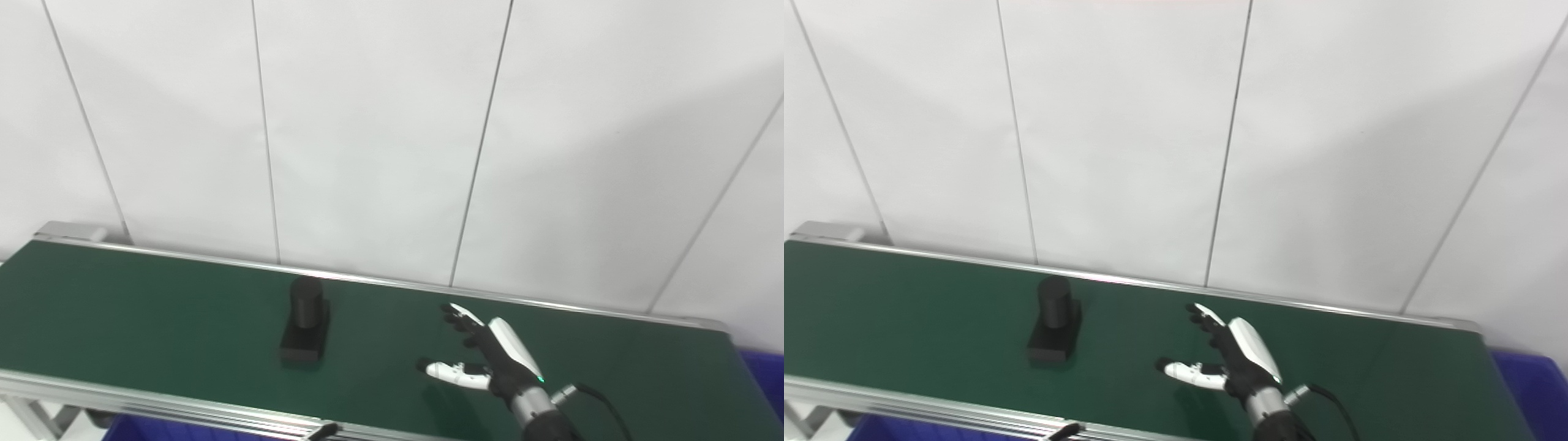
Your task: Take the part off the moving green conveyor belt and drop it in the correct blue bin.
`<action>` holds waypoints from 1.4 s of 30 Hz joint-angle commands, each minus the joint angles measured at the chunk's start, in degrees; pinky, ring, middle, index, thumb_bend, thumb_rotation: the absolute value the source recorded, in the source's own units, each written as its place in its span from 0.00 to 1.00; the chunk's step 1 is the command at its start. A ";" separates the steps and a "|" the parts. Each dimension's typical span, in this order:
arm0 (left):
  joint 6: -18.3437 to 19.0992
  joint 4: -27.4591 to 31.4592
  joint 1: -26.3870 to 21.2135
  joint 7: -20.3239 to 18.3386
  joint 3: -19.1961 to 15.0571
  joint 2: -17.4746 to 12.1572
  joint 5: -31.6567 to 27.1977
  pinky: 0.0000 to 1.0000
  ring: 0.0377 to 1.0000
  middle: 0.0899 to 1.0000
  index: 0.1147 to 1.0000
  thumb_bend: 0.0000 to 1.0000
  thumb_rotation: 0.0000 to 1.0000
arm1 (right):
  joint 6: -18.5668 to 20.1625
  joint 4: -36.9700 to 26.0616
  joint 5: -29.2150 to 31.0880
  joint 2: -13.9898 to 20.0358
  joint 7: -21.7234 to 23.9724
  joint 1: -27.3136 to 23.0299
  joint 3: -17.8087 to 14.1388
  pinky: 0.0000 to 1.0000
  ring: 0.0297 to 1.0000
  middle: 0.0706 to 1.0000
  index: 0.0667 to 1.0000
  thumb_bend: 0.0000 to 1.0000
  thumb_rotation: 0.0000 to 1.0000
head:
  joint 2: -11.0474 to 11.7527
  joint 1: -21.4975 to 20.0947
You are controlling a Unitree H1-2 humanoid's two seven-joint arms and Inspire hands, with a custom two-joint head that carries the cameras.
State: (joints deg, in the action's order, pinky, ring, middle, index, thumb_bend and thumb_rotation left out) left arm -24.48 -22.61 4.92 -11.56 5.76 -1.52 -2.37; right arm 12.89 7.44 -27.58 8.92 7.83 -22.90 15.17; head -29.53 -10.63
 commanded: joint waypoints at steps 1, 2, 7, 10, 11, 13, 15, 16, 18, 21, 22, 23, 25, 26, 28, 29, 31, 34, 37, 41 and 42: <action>-2.20 1.94 -0.70 -0.60 0.03 -0.35 -0.46 0.71 0.77 0.78 0.84 0.86 0.75 | -3.17 -0.02 0.09 -0.33 -1.50 -3.11 0.03 0.79 0.87 0.87 0.91 0.65 0.45 | -0.06 0.02; -2.21 1.99 -0.69 -0.54 0.05 -0.34 -0.34 0.71 0.77 0.78 0.85 0.85 0.75 | -3.49 0.52 -0.06 -0.32 -1.68 -3.44 0.15 0.80 0.87 0.87 0.91 0.65 0.45 | -0.23 -0.07; -2.32 2.06 -0.65 -0.88 0.05 -0.41 -0.62 0.70 0.76 0.78 0.85 0.85 0.75 | -3.89 2.33 -0.80 -0.48 -2.18 -4.88 1.03 0.81 0.88 0.86 0.90 0.65 0.45 | -0.50 -1.01; -2.32 1.93 -0.65 -0.95 -0.11 -0.41 -0.86 0.71 0.76 0.78 0.85 0.86 0.75 | -4.13 3.87 -1.16 -0.65 -2.53 -5.81 1.69 0.82 0.88 0.86 0.90 0.66 0.45 | -0.68 -2.11; -2.33 1.93 -0.65 -0.96 -0.18 -0.40 -0.86 0.71 0.76 0.78 0.85 0.87 0.75 | -4.31 4.26 -1.13 -0.70 -2.66 -6.03 1.82 0.82 0.88 0.86 0.90 0.66 0.45 | -0.75 -2.38; -2.36 2.02 -0.59 -1.15 -0.24 -0.44 -0.84 0.71 0.76 0.78 0.86 0.86 0.76 | -4.89 5.40 -0.97 -0.92 -3.01 -6.53 2.04 0.82 0.88 0.86 0.90 0.66 0.45 | -0.86 -2.78; -2.35 2.30 -0.47 -1.03 -0.25 -0.45 -0.55 0.70 0.76 0.78 0.86 0.86 0.77 | -5.11 6.23 -1.18 -0.97 -3.11 -7.02 2.48 0.81 0.88 0.86 0.90 0.66 0.45 | -1.00 -2.86; -2.35 2.46 -0.41 -0.95 -0.20 -0.48 -0.33 0.70 0.76 0.78 0.86 0.86 0.77 | -5.22 6.64 -1.21 -1.00 -3.09 -7.31 2.72 0.81 0.88 0.86 0.90 0.66 0.45 | -1.15 -2.79; -2.33 2.65 -0.30 -0.87 -0.14 -0.52 -0.14 0.71 0.77 0.78 0.86 0.83 0.78 | -5.61 7.54 -1.14 -1.10 -3.17 -7.76 3.03 0.80 0.88 0.87 0.90 0.66 0.45 | -1.20 -2.79; -2.30 2.86 -0.11 -0.86 -0.15 -0.46 -0.28 0.71 0.77 0.78 0.86 0.83 0.78 | -5.94 8.85 -1.16 -1.41 -3.33 -8.29 3.33 0.80 0.88 0.87 0.90 0.67 0.46 | -1.32 -2.72; -2.30 3.01 -0.01 -0.87 -0.13 -0.46 -0.28 0.70 0.77 0.78 0.86 0.83 0.78 | -5.94 9.21 -1.28 -1.46 -3.28 -8.49 3.54 0.81 0.88 0.87 0.90 0.67 0.46 | -1.48 -2.66; -2.29 3.12 0.05 -0.87 -0.10 -0.46 -0.26 0.70 0.76 0.78 0.85 0.84 0.77 | -5.96 9.46 -1.35 -1.49 -3.25 -8.64 3.69 0.81 0.89 0.87 0.90 0.67 0.46 | -1.48 -2.66; -2.29 3.34 0.20 -0.82 -0.02 -0.52 -0.05 0.70 0.77 0.78 0.85 0.85 0.78 | -6.40 9.99 -1.15 -1.52 -3.26 -8.88 3.84 0.82 0.89 0.88 0.90 0.67 0.46 | -1.59 -2.58; -2.30 3.40 0.29 -0.83 -0.02 -0.50 -0.08 0.70 0.76 0.78 0.85 0.85 0.78 | -6.74 10.36 -0.94 -1.57 -3.26 -9.05 3.85 0.82 0.89 0.88 0.90 0.67 0.46 | -1.71 -2.53; -2.32 3.46 0.42 -0.91 -0.05 -0.46 -0.26 0.70 0.76 0.77 0.85 0.85 0.77 | -7.29 11.11 -0.36 -1.78 -3.16 -9.39 3.70 0.83 0.90 0.89 0.90 0.67 0.46 | -1.82 -2.51; -2.31 3.55 0.52 -0.86 -0.10 -0.36 -0.38 0.69 0.76 0.77 0.85 0.85 0.77 | -7.47 11.41 -0.15 -1.86 -3.12 -9.56 3.65 0.84 0.90 0.90 0.90 0.67 0.45 | -1.86 -2.48; -2.26 3.81 0.69 -0.95 -0.07 -0.35 -0.57 0.69 0.76 0.76 0.84 0.86 0.76 | -7.50 11.95 -0.17 -1.91 -3.14 -9.97 3.78 0.84 0.91 0.90 0.90 0.67 0.45 | -1.89 -2.41; -2.24 4.01 0.87 -1.02 -0.01 -0.40 -0.55 0.70 0.76 0.77 0.84 0.86 0.76 | -7.24 12.74 -0.46 -1.92 -3.08 -10.56 4.01 0.83 0.90 0.91 0.90 0.67 0.46 | -1.96 -2.29; -2.27 4.03 0.93 -1.21 0.02 -0.49 -0.66 0.70 0.76 0.77 0.84 0.85 0.75 | -7.75 14.29 -0.55 -2.13 -3.65 -11.25 4.10 0.81 0.89 0.89 0.90 0.68 0.46 | -1.97 -2.20; -2.28 4.00 0.99 -1.45 0.03 -0.53 -0.77 0.70 0.76 0.77 0.84 0.85 0.75 | -8.08 16.78 -0.87 -2.56 -4.18 -12.42 4.34 0.80 0.88 0.88 0.90 0.69 0.47 | -1.97 -1.94; -2.24 4.11 1.06 -1.44 0.04 -0.52 -0.71 0.70 0.76 0.77 0.84 0.85 0.75 | -8.50 17.38 -0.78 -2.69 -4.32 -12.67 4.34 0.80 0.88 0.88 0.90 0.69 0.47 | -2.00 -1.94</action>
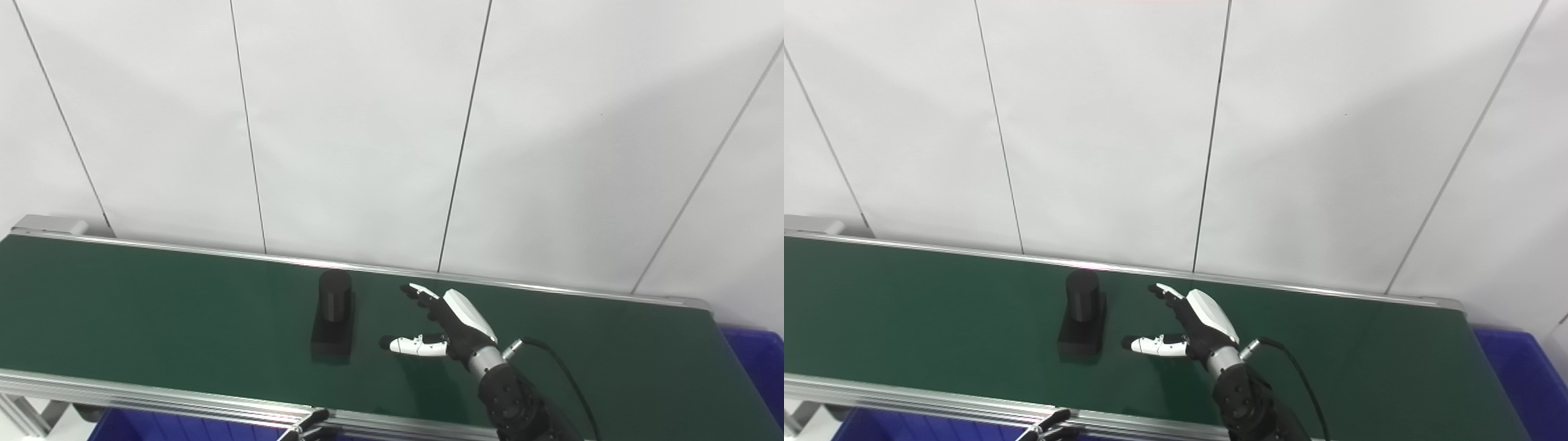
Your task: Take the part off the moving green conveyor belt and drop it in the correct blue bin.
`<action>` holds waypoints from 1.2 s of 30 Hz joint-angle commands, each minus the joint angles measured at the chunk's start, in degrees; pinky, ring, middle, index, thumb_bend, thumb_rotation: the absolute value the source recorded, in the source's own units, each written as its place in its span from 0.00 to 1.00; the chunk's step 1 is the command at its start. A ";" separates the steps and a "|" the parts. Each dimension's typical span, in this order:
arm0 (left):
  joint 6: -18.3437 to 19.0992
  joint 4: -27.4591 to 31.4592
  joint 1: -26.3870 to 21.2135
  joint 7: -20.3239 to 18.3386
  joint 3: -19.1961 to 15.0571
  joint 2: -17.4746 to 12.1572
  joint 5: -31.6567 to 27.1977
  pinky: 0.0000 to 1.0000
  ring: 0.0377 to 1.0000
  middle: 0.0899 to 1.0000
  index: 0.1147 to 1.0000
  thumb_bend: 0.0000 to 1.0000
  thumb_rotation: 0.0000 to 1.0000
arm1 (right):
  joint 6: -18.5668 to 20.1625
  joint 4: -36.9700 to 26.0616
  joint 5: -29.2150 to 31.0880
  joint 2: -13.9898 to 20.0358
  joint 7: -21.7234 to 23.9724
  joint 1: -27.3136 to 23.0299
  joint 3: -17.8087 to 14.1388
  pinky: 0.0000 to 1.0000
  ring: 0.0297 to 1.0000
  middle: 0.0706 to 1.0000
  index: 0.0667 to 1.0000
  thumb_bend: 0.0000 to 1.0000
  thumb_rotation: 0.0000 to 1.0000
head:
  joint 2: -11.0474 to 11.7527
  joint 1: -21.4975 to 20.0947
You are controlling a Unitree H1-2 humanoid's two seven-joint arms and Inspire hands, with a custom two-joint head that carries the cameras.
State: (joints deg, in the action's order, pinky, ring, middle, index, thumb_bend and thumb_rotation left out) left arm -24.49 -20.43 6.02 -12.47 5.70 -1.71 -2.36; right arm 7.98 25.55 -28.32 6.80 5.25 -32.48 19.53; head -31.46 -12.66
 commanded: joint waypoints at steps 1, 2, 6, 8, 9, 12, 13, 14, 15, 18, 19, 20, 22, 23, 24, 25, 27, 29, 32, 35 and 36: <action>-2.21 2.04 0.03 -0.58 0.12 -0.33 -0.72 0.70 0.76 0.77 0.84 0.86 0.75 | -3.72 -0.18 0.04 -0.74 -1.79 -3.36 -0.05 0.80 0.87 0.88 0.90 0.69 0.47 | -0.05 0.09; -2.21 2.12 0.10 -0.60 0.11 -0.31 -0.75 0.70 0.76 0.77 0.84 0.86 0.74 | -3.61 0.24 0.17 -0.96 -1.78 -3.61 -0.14 0.81 0.87 0.87 0.90 0.69 0.47 | -0.06 0.12; -2.26 2.41 0.39 -0.42 0.15 -0.32 -0.37 0.70 0.76 0.77 0.84 0.87 0.74 | -3.32 1.53 0.14 -1.57 -1.99 -4.55 -0.18 0.80 0.87 0.87 0.90 0.70 0.48 | -0.14 0.35; -2.26 2.60 0.53 -0.52 0.17 -0.33 -0.48 0.70 0.76 0.77 0.84 0.87 0.75 | -3.58 2.07 0.43 -1.81 -2.08 -4.86 -0.29 0.80 0.88 0.88 0.90 0.70 0.49 | -0.20 0.39; -2.25 2.72 0.61 -0.62 0.20 -0.33 -0.61 0.70 0.76 0.77 0.84 0.87 0.74 | -3.72 2.30 0.60 -1.92 -2.11 -4.99 -0.36 0.80 0.88 0.88 0.90 0.70 0.48 | -0.21 0.41; -2.20 3.18 0.96 -0.75 0.29 -0.47 -0.65 0.70 0.76 0.77 0.84 0.87 0.74 | -3.84 3.69 0.61 -2.28 -2.60 -5.62 -0.30 0.79 0.88 0.88 0.90 0.70 0.47 | -0.29 0.58; -2.20 3.27 1.05 -0.76 0.31 -0.51 -0.59 0.70 0.76 0.77 0.84 0.87 0.74 | -3.88 4.07 0.59 -2.37 -2.75 -5.77 -0.28 0.79 0.88 0.88 0.90 0.70 0.46 | -0.29 0.58; -2.16 3.45 1.21 -0.76 0.36 -0.57 -0.51 0.70 0.76 0.77 0.84 0.87 0.74 | -4.09 4.72 0.76 -2.50 -2.88 -5.99 -0.37 0.79 0.88 0.88 0.90 0.70 0.46 | -0.26 0.76; -2.14 3.57 1.31 -0.75 0.40 -0.60 -0.47 0.70 0.77 0.77 0.84 0.88 0.74 | -4.26 5.19 0.88 -2.59 -2.97 -6.15 -0.44 0.80 0.88 0.88 0.90 0.70 0.46 | -0.26 0.76; -2.15 4.11 1.76 -0.62 0.54 -0.57 -0.30 0.70 0.76 0.77 0.83 0.89 0.74 | -4.78 6.90 1.04 -2.83 -3.30 -6.75 -0.48 0.79 0.88 0.88 0.90 0.70 0.46 | -0.39 1.11; -2.13 4.33 1.94 -0.60 0.60 -0.55 -0.27 0.69 0.76 0.76 0.83 0.89 0.74 | -5.04 7.57 1.18 -2.93 -3.40 -6.99 -0.52 0.79 0.87 0.88 0.90 0.70 0.45 | -0.42 1.20; -2.16 4.55 2.10 -0.61 0.67 -0.55 -0.23 0.69 0.76 0.76 0.83 0.89 0.74 | -5.29 8.26 1.31 -3.04 -3.60 -7.23 -0.59 0.79 0.87 0.88 0.90 0.70 0.45 | -0.41 1.27; -2.11 5.11 2.51 -0.70 0.83 -0.57 -0.30 0.69 0.75 0.76 0.83 0.89 0.74 | -5.44 8.99 1.47 -3.19 -3.83 -7.50 -0.69 0.78 0.87 0.87 0.90 0.70 0.44 | -0.35 1.35; -2.03 5.45 2.78 -0.71 0.91 -0.59 -0.32 0.69 0.75 0.76 0.83 0.90 0.74 | -5.34 9.28 1.44 -3.25 -3.93 -7.65 -0.72 0.79 0.87 0.87 0.89 0.70 0.44 | -0.37 1.40; -2.02 5.65 2.96 -0.69 0.95 -0.60 -0.31 0.69 0.75 0.76 0.83 0.90 0.74 | -5.40 9.79 1.37 -3.29 -4.09 -7.88 -0.72 0.79 0.87 0.87 0.89 0.70 0.44 | -0.37 1.40; -2.02 5.89 3.21 -0.66 1.01 -0.63 -0.25 0.69 0.75 0.76 0.83 0.90 0.74 | -5.42 10.09 1.37 -3.32 -4.20 -8.00 -0.76 0.79 0.87 0.87 0.89 0.70 0.44 | -0.33 1.50; -2.03 6.31 3.64 -0.59 1.12 -0.67 -0.15 0.69 0.75 0.76 0.83 0.91 0.75 | -5.58 10.83 1.59 -3.36 -4.44 -8.26 -0.95 0.79 0.87 0.87 0.89 0.70 0.44 | -0.29 1.64; -2.04 6.75 4.07 -0.52 1.26 -0.72 -0.03 0.68 0.75 0.76 0.83 0.91 0.76 | -5.86 11.83 1.91 -3.38 -4.79 -8.58 -1.17 0.79 0.87 0.87 0.89 0.71 0.44 | -0.34 1.76; -1.85 7.50 4.65 -0.56 1.49 -0.80 -0.03 0.69 0.75 0.76 0.83 0.92 0.76 | -6.05 12.95 2.69 -3.42 -5.01 -8.90 -1.52 0.79 0.87 0.87 0.89 0.72 0.44 | -0.33 1.85; -1.62 8.44 5.37 -0.32 1.74 -0.81 0.15 0.69 0.75 0.77 0.83 0.93 0.76 | -6.19 14.18 2.92 -3.49 -5.55 -9.29 -1.54 0.79 0.87 0.86 0.89 0.72 0.43 | -0.45 2.11; -1.48 8.84 5.68 -0.24 1.85 -0.83 0.21 0.69 0.76 0.77 0.84 0.93 0.76 | -6.08 14.55 2.99 -3.55 -5.65 -9.46 -1.54 0.78 0.86 0.85 0.89 0.72 0.42 | -0.44 2.21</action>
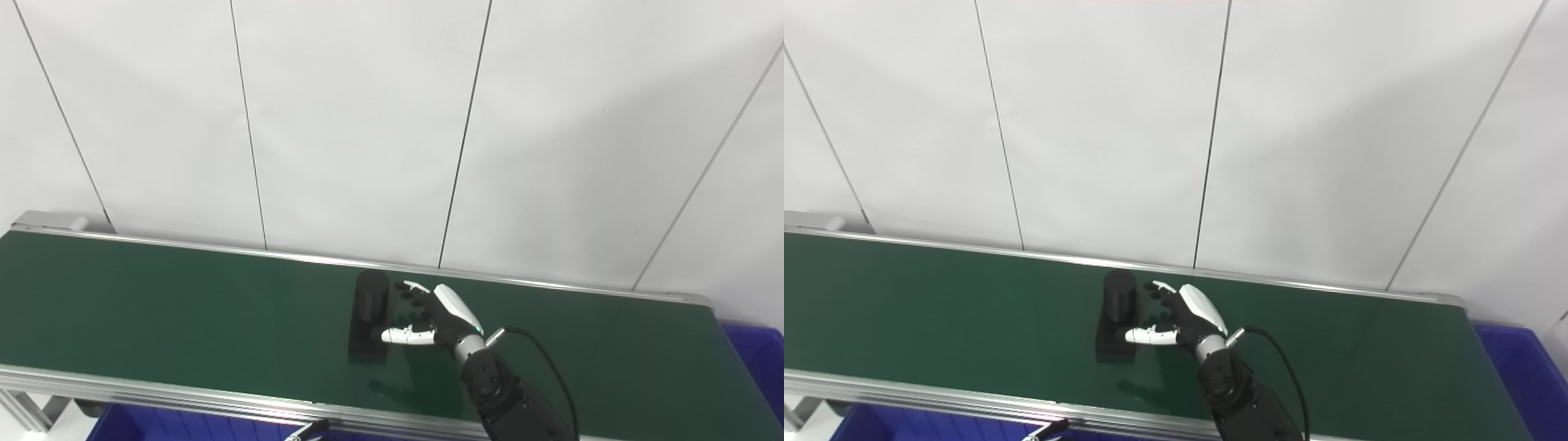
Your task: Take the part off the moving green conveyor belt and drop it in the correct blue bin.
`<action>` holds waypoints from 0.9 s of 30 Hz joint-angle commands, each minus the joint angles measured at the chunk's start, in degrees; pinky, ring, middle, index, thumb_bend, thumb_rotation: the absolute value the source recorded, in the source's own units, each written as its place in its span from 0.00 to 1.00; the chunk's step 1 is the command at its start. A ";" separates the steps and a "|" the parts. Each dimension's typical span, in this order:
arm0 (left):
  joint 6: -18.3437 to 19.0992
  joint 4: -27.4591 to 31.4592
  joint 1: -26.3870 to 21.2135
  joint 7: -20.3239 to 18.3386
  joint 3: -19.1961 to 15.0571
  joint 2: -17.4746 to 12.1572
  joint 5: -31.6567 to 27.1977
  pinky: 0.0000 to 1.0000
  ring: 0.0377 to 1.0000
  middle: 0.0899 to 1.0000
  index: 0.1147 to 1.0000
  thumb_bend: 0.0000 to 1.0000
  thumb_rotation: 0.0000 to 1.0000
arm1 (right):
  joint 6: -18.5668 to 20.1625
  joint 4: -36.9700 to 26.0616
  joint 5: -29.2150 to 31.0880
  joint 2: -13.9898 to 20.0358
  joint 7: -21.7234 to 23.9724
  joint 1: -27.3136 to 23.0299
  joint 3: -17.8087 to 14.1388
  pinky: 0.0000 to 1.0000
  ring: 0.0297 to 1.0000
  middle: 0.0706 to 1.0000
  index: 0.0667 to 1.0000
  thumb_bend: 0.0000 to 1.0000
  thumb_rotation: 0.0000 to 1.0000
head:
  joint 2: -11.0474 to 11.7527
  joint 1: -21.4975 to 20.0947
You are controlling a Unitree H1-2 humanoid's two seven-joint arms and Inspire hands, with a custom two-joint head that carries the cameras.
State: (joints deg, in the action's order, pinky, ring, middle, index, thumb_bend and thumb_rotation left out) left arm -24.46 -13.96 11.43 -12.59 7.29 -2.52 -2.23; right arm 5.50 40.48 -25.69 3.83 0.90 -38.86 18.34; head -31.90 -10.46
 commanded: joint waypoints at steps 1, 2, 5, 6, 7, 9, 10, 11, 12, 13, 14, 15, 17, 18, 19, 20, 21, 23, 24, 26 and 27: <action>-1.41 2.69 0.51 -0.06 0.36 -0.05 0.11 0.69 0.76 0.77 0.84 0.94 0.76 | -3.48 -0.26 0.42 -0.60 -1.33 -3.14 -0.33 0.78 0.86 0.85 0.89 0.72 0.41 | 0.00 0.05; -1.34 3.04 0.82 0.00 0.46 -0.06 0.11 0.69 0.75 0.76 0.83 0.94 0.76 | -3.29 -0.31 0.47 -0.65 -1.33 -3.14 -0.28 0.78 0.86 0.85 0.89 0.72 0.42 | 0.04 0.13; -1.07 3.78 1.44 -0.08 0.75 -0.13 -0.23 0.69 0.75 0.77 0.83 0.94 0.76 | -3.62 1.24 0.77 -1.15 -1.80 -3.88 -0.28 0.77 0.86 0.85 0.89 0.73 0.41 | -0.05 0.30; -1.10 3.97 1.62 -0.04 0.82 -0.13 -0.21 0.69 0.75 0.77 0.83 0.94 0.75 | -3.94 2.16 0.77 -1.42 -2.12 -4.31 -0.19 0.77 0.86 0.85 0.89 0.73 0.40 | -0.10 0.41; -1.13 4.08 1.73 0.01 0.87 -0.13 -0.18 0.69 0.75 0.77 0.83 0.95 0.76 | -4.17 2.75 0.76 -1.59 -2.35 -4.59 -0.11 0.76 0.85 0.85 0.88 0.74 0.39 | -0.10 0.41; -0.97 4.67 2.14 0.19 1.00 -0.15 0.06 0.69 0.75 0.77 0.83 0.94 0.76 | -4.23 3.59 0.68 -1.97 -2.63 -5.06 0.14 0.75 0.84 0.85 0.88 0.74 0.37 | -0.13 0.48; -0.91 4.91 2.33 0.17 1.08 -0.18 0.01 0.69 0.75 0.77 0.83 0.94 0.76 | -4.41 4.19 0.67 -2.17 -2.88 -5.31 0.22 0.74 0.84 0.85 0.88 0.75 0.37 | -0.13 0.58; -0.87 5.08 2.48 0.14 1.14 -0.20 -0.03 0.69 0.75 0.77 0.83 0.94 0.76 | -4.59 4.61 0.66 -2.30 -3.06 -5.48 0.26 0.74 0.84 0.85 0.88 0.76 0.36 | -0.17 0.57; -0.90 5.22 2.62 0.10 1.19 -0.21 -0.08 0.69 0.75 0.77 0.83 0.94 0.76 | -4.71 4.89 0.64 -2.41 -3.19 -5.57 0.27 0.74 0.84 0.85 0.88 0.76 0.36 | -0.17 0.57; -0.99 5.26 2.73 0.08 1.23 -0.22 -0.10 0.69 0.76 0.77 0.83 0.94 0.76 | -5.06 5.23 0.38 -2.46 -3.42 -5.70 0.46 0.74 0.84 0.85 0.88 0.76 0.35 | -0.12 0.59; -1.07 5.29 2.81 0.08 1.26 -0.23 -0.07 0.69 0.76 0.77 0.84 0.95 0.76 | -5.35 5.42 0.30 -2.57 -3.63 -5.78 0.47 0.73 0.83 0.84 0.87 0.76 0.35 | -0.11 0.61; -1.12 5.31 2.86 0.09 1.28 -0.24 -0.05 0.69 0.76 0.77 0.84 0.95 0.76 | -5.57 5.57 0.28 -2.64 -3.79 -5.84 0.49 0.74 0.83 0.84 0.87 0.77 0.34 | -0.11 0.61; -1.05 5.59 3.09 0.18 1.36 -0.23 0.15 0.69 0.76 0.77 0.84 0.95 0.76 | -6.04 6.21 0.43 -2.93 -4.46 -6.08 0.37 0.72 0.82 0.83 0.86 0.78 0.32 | -0.19 0.56; -1.02 5.73 3.19 0.20 1.40 -0.23 0.19 0.69 0.76 0.77 0.84 0.95 0.76 | -6.23 6.55 0.50 -3.08 -4.81 -6.22 0.32 0.72 0.81 0.83 0.86 0.79 0.31 | -0.12 0.58; -1.01 5.85 3.28 0.20 1.45 -0.20 0.17 0.69 0.76 0.77 0.84 0.95 0.76 | -6.41 6.77 0.56 -3.17 -5.07 -6.31 0.31 0.71 0.81 0.82 0.85 0.80 0.30 | -0.14 0.59; -1.04 5.91 3.33 0.15 1.49 -0.18 0.04 0.69 0.76 0.77 0.84 0.95 0.76 | -6.57 7.02 0.59 -3.30 -5.35 -6.44 0.30 0.70 0.80 0.82 0.84 0.80 0.29 | -0.14 0.60; -1.05 5.98 3.39 0.15 1.55 -0.13 -0.01 0.69 0.76 0.77 0.84 0.95 0.76 | -6.72 7.19 0.54 -3.40 -5.70 -6.53 0.31 0.70 0.80 0.81 0.84 0.80 0.29 | -0.10 0.61; -1.17 5.93 3.42 0.14 1.63 -0.07 -0.01 0.69 0.76 0.77 0.84 0.95 0.76 | -7.27 7.63 0.14 -3.66 -6.98 -6.72 0.40 0.67 0.78 0.80 0.82 0.82 0.27 | -0.16 0.71; -1.17 5.95 3.44 0.14 1.68 -0.05 0.01 0.69 0.75 0.77 0.84 0.95 0.76 | -8.06 8.04 -0.03 -3.86 -8.00 -6.83 0.37 0.66 0.76 0.79 0.81 0.82 0.25 | -0.17 0.71; -1.07 6.13 3.57 0.17 1.78 0.00 0.05 0.69 0.75 0.77 0.84 0.95 0.76 | -9.59 9.15 -0.05 -4.24 -9.89 -7.08 0.16 0.64 0.72 0.74 0.75 0.83 0.17 | -0.23 0.71; -1.12 6.13 3.58 0.15 1.80 0.03 -0.03 0.69 0.75 0.77 0.84 0.94 0.76 | -10.63 9.78 -0.13 -4.42 -11.13 -7.19 0.06 0.62 0.69 0.71 0.72 0.83 0.13 | -0.30 0.64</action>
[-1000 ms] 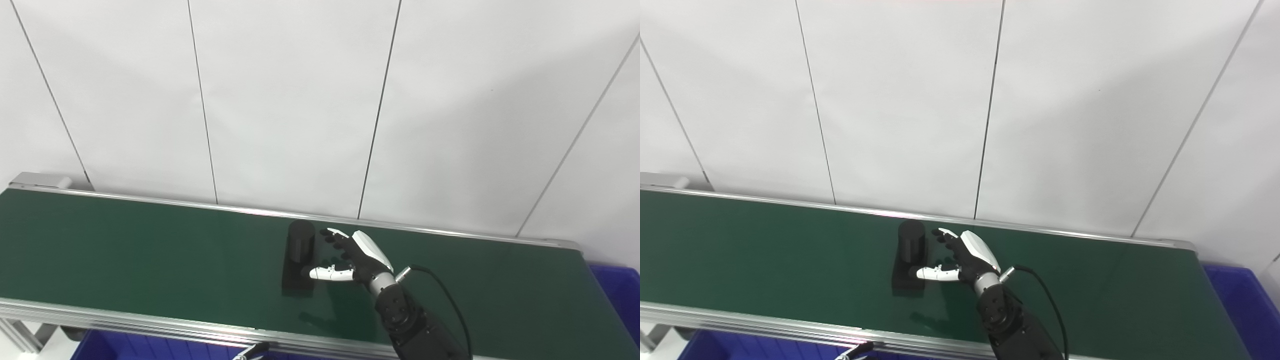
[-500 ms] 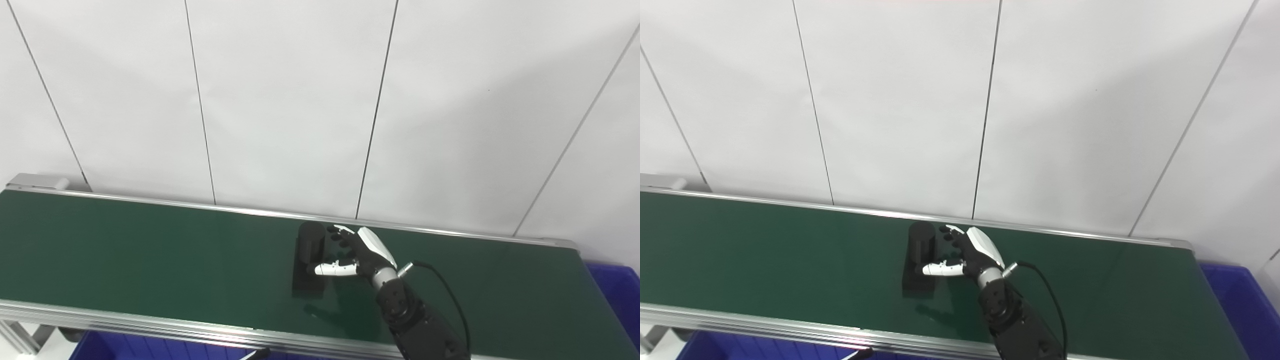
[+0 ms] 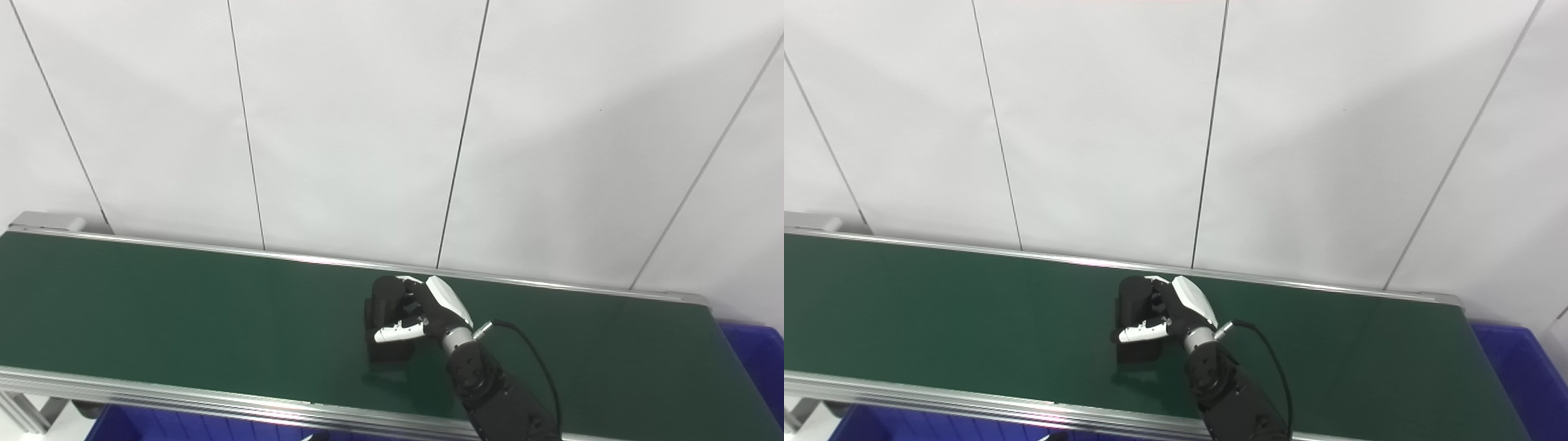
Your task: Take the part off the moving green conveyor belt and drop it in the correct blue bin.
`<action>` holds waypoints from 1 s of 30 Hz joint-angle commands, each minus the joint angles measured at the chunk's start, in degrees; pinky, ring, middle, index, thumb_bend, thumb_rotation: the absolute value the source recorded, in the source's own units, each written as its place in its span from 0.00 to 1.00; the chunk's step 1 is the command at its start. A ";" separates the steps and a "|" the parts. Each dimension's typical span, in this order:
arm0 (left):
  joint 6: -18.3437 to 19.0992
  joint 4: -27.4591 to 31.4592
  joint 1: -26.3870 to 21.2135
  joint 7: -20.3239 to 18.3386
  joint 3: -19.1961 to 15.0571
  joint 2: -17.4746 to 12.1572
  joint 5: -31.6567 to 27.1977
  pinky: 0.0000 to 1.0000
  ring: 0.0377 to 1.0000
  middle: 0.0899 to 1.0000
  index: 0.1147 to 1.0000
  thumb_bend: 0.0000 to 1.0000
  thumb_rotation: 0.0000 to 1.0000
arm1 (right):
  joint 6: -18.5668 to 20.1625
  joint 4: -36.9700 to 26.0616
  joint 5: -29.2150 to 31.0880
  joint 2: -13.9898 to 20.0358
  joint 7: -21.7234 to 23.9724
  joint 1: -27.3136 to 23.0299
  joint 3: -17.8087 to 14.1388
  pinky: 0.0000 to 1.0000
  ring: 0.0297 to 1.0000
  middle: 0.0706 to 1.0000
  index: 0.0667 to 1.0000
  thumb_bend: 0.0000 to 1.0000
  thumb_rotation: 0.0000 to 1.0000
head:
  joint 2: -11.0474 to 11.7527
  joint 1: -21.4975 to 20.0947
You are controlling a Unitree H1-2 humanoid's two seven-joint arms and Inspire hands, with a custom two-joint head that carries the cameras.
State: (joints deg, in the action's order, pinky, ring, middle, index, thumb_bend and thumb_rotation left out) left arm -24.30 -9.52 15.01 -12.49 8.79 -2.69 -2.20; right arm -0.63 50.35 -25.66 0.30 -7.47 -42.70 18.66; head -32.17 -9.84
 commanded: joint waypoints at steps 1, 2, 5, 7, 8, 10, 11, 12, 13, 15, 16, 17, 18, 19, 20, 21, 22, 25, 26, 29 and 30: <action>-1.31 1.67 0.01 0.03 0.32 0.22 -0.11 0.69 0.75 0.77 0.83 0.94 0.76 | -5.19 0.35 -0.20 -0.98 -3.59 -3.43 -0.29 0.61 0.67 0.69 0.70 0.82 0.11 | -0.04 0.02; -1.41 1.62 0.00 0.05 0.33 0.23 -0.10 0.69 0.75 0.77 0.83 0.94 0.76 | -6.32 1.14 -0.33 -1.15 -5.10 -3.56 -0.38 0.59 0.64 0.66 0.66 0.81 0.07 | 0.01 0.03; -1.48 1.65 0.03 0.23 0.33 0.32 0.06 0.69 0.75 0.77 0.84 0.94 0.77 | -7.08 2.83 -2.28 -1.61 -10.48 -3.98 0.11 0.48 0.54 0.53 0.54 0.66 0.01 | -0.01 0.01; -1.34 1.78 0.06 0.25 0.36 0.30 0.13 0.69 0.76 0.77 0.84 0.94 0.77 | -7.20 3.31 -3.55 -1.65 -13.46 -4.05 0.51 0.42 0.49 0.47 0.46 0.54 0.00 | -0.01 0.01; -1.31 1.82 0.06 0.25 0.37 0.27 0.19 0.69 0.76 0.77 0.84 0.94 0.77 | -7.38 3.48 -3.96 -1.65 -14.55 -4.06 0.61 0.42 0.48 0.47 0.45 0.54 0.00 | -0.01 0.01; -1.34 1.79 0.00 0.12 0.40 0.16 0.13 0.69 0.76 0.77 0.84 0.94 0.77 | -7.43 3.60 -4.21 -1.60 -15.80 -4.06 0.58 0.42 0.47 0.47 0.44 0.53 0.00 | -0.05 -0.24; -1.30 1.85 0.00 0.14 0.39 0.15 0.14 0.69 0.76 0.77 0.84 0.94 0.77 | -7.41 3.45 -4.13 -1.52 -15.79 -4.01 0.54 0.42 0.47 0.47 0.44 0.53 0.00 | -0.07 -0.30; -1.27 1.91 0.01 0.15 0.38 0.16 0.16 0.69 0.76 0.77 0.84 0.94 0.77 | -7.41 3.37 -4.07 -1.47 -15.78 -3.99 0.52 0.43 0.48 0.47 0.43 0.53 0.00 | -0.07 -0.30; -1.02 2.14 0.06 0.20 0.39 0.17 0.21 0.69 0.76 0.77 0.84 0.94 0.77 | -7.69 3.21 -3.76 -1.41 -15.59 -3.90 0.33 0.44 0.48 0.47 0.43 0.53 0.00 | -0.12 -0.31; -0.87 2.26 0.08 0.17 0.39 0.16 0.14 0.69 0.76 0.77 0.84 0.94 0.77 | -8.02 2.91 -3.34 -1.30 -15.24 -3.74 0.07 0.43 0.48 0.47 0.43 0.53 0.00 | -0.15 -0.26; -0.91 2.21 0.06 0.12 0.39 0.14 0.05 0.69 0.76 0.77 0.84 0.94 0.77 | -8.08 2.77 -3.24 -1.25 -15.10 -3.68 -0.01 0.44 0.48 0.47 0.43 0.53 0.00 | -0.15 -0.26; -1.04 2.08 0.01 0.02 0.39 0.08 -0.09 0.69 0.76 0.77 0.84 0.94 0.77 | -8.05 2.54 -3.35 -1.15 -15.06 -3.56 0.05 0.44 0.48 0.47 0.43 0.53 0.00 | -0.21 -0.32; -1.11 2.00 -0.02 -0.06 0.39 0.04 -0.18 0.69 0.76 0.77 0.84 0.94 0.77 | -8.04 2.38 -3.43 -1.08 -15.04 -3.48 0.10 0.45 0.48 0.47 0.43 0.53 0.00 | -0.21 -0.32; -1.24 1.90 -0.05 0.01 0.35 0.02 -0.06 0.69 0.76 0.77 0.84 0.94 0.77 | -8.00 2.21 -3.56 -1.03 -15.10 -3.40 0.18 0.45 0.49 0.47 0.43 0.53 0.00 | -0.20 -0.35; -1.33 1.83 -0.07 0.07 0.32 0.01 0.04 0.69 0.76 0.77 0.84 0.94 0.77 | -7.97 2.09 -3.65 -0.99 -15.14 -3.34 0.25 0.46 0.49 0.47 0.43 0.53 0.00 | -0.20 -0.35; -1.37 1.81 -0.09 0.15 0.30 0.01 0.19 0.69 0.76 0.77 0.84 0.94 0.77 | -8.00 2.04 -3.67 -0.96 -15.16 -3.30 0.28 0.46 0.49 0.47 0.43 0.53 0.00 | -0.20 -0.35; -1.38 1.80 -0.10 0.20 0.29 0.01 0.28 0.69 0.76 0.77 0.84 0.94 0.78 | -8.01 2.01 -3.68 -0.94 -15.16 -3.27 0.31 0.46 0.49 0.47 0.43 0.53 0.00 | -0.20 -0.35; -1.25 1.77 -0.10 0.08 0.28 0.03 -0.07 0.69 0.76 0.77 0.84 0.94 0.77 | -7.99 1.94 -3.48 -0.96 -15.09 -3.19 0.19 0.47 0.50 0.48 0.42 0.53 0.00 | -0.29 -0.39; -1.29 1.75 -0.10 0.06 0.29 0.03 -0.09 0.70 0.76 0.77 0.84 0.94 0.77 | -8.06 1.96 -3.38 -0.97 -15.07 -3.19 0.12 0.47 0.50 0.48 0.42 0.53 0.00 | -0.29 -0.39; -1.53 1.70 -0.16 0.05 0.32 -0.08 0.16 0.69 0.76 0.77 0.84 0.94 0.78 | -7.86 1.68 -3.46 -0.81 -14.85 -3.17 0.20 0.47 0.50 0.47 0.43 0.53 0.00 | -0.29 -0.39; -1.55 1.68 -0.19 0.01 0.33 -0.11 0.13 0.70 0.76 0.77 0.84 0.93 0.78 | -7.71 1.57 -3.45 -0.78 -14.75 -3.17 0.20 0.47 0.50 0.48 0.43 0.53 0.00 | -0.29 -0.39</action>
State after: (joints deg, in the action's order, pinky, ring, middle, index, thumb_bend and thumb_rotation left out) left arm -24.19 -8.92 15.07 -12.44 8.89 -2.71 -2.10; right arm -5.53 53.88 -29.10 -0.57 -21.48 -43.56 19.01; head -32.43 -10.28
